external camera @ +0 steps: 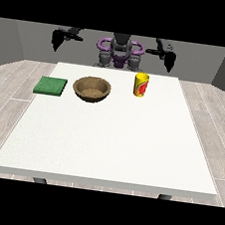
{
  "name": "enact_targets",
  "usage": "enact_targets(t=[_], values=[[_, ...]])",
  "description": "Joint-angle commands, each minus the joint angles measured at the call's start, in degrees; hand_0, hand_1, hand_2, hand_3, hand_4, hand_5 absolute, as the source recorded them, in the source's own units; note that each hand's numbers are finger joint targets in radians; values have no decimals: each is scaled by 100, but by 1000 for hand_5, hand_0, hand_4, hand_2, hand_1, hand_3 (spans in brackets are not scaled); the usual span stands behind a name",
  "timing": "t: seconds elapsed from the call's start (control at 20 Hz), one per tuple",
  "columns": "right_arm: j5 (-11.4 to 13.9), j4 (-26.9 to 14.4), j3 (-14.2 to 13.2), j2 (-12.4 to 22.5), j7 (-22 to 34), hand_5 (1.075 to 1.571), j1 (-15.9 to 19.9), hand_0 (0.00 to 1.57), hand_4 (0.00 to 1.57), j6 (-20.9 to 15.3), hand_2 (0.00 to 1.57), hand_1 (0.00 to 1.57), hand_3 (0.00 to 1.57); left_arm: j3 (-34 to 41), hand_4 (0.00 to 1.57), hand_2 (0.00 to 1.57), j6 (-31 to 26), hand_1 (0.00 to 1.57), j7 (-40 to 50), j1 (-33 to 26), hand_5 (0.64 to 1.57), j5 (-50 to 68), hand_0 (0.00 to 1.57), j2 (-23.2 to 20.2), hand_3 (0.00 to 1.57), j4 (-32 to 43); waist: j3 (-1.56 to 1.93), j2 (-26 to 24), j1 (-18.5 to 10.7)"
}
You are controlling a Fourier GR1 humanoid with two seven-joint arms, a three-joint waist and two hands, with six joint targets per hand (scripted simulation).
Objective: Pick the cup and pour the ball into the bowl, then pick the bowl and place it on the pad
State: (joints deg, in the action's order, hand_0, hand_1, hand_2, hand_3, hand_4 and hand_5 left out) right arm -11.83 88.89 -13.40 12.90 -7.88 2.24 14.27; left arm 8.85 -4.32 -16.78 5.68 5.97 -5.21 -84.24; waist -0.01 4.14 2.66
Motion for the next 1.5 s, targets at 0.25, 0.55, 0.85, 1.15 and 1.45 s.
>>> enact_targets(t=[0.25,0.55,0.85,1.15,1.45], values=[[34,-306,-98,134,-185,1570,480,0,0,98,0,0,0,-69,0,0,720,0,-1474,754,1523,-621,0,470,0,1926,-1,378,230],[81,-588,-77,96,-829,1570,213,0,0,456,0,0,0,269,0,0,409,0,-2517,918,1517,-399,0,120,0,3139,-1,618,317],[-5,-685,-177,178,-557,1571,583,0,0,347,0,0,0,448,0,0,820,0,-3155,1729,1520,-424,0,172,0,4376,-2,740,447],[167,-904,-45,123,-978,1571,698,0,0,470,0,0,0,573,0,0,912,0,-3640,2134,1526,-369,0,161,0,5007,-3,1086,508],[60,-743,-186,250,-655,1570,982,0,0,326,0,0,0,177,1403,1571,2479,1286,-4067,1767,1268,-1273,1286,259,1571,4980,-3,1067,672]])
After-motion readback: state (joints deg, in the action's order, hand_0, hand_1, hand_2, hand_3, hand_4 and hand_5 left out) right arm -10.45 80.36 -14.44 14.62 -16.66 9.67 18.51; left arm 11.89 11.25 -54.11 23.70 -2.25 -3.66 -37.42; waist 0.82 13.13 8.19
